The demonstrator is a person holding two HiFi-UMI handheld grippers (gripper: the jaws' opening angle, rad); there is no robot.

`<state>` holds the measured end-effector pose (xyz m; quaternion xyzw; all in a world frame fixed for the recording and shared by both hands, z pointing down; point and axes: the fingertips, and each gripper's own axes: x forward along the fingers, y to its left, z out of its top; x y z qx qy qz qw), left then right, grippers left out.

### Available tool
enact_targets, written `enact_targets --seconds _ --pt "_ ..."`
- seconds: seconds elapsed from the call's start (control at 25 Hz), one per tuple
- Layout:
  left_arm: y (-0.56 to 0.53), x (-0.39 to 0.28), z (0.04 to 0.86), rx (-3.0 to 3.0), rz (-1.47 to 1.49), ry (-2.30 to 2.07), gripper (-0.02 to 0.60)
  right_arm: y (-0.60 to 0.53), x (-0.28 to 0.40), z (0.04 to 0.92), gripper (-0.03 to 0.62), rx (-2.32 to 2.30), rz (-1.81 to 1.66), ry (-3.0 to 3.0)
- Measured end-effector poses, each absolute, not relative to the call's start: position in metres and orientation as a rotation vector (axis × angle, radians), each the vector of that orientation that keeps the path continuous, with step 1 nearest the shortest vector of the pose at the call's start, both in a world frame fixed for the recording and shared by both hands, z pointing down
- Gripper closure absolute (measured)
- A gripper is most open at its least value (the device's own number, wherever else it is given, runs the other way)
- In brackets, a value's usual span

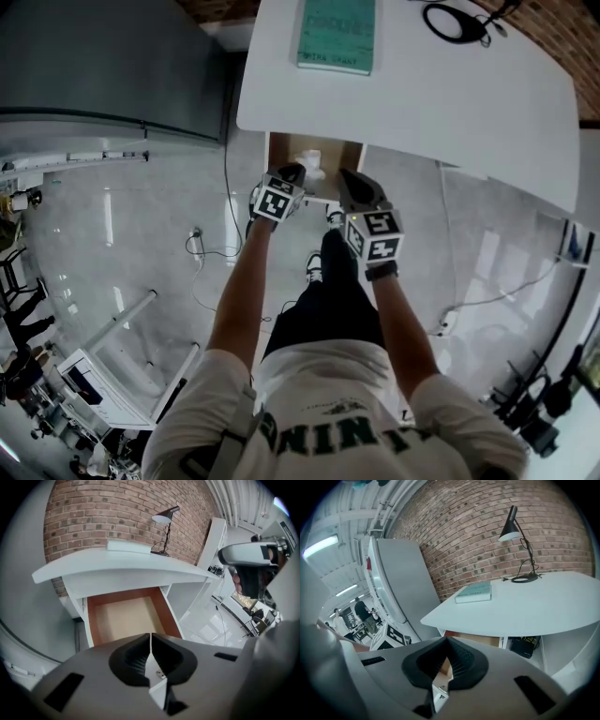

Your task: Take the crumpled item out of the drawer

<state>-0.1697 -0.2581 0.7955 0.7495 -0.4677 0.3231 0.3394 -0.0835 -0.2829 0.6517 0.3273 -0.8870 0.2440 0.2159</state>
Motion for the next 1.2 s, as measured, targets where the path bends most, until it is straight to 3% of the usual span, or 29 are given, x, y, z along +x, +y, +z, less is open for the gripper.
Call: enact_targets --seconds 0.52,0.8,0.96,1.2 --pt "-0.275 -0.166 0.901 1.881 0.978 -1.063 0.537 -0.287 -0.082 0.702 0.591 0.866 0.749 -2.432" --pt "-0.283 -0.181 0.938 1.775 1.041 -1.075 0.411 -0.288 -0.084 0.719 0.591 0.836 0.855 -2.446" --pt "-0.277 -0.18 0.956 1.687 1.086 -0.986 0.285 -0.29 -0.085 0.722 0.591 0.825 0.903 -2.462" --pt "-0.254 -0.166 0.976 1.544 1.099 -0.8 0.264 -0.291 -0.079 0.727 0.591 0.831 0.941 -2.472"
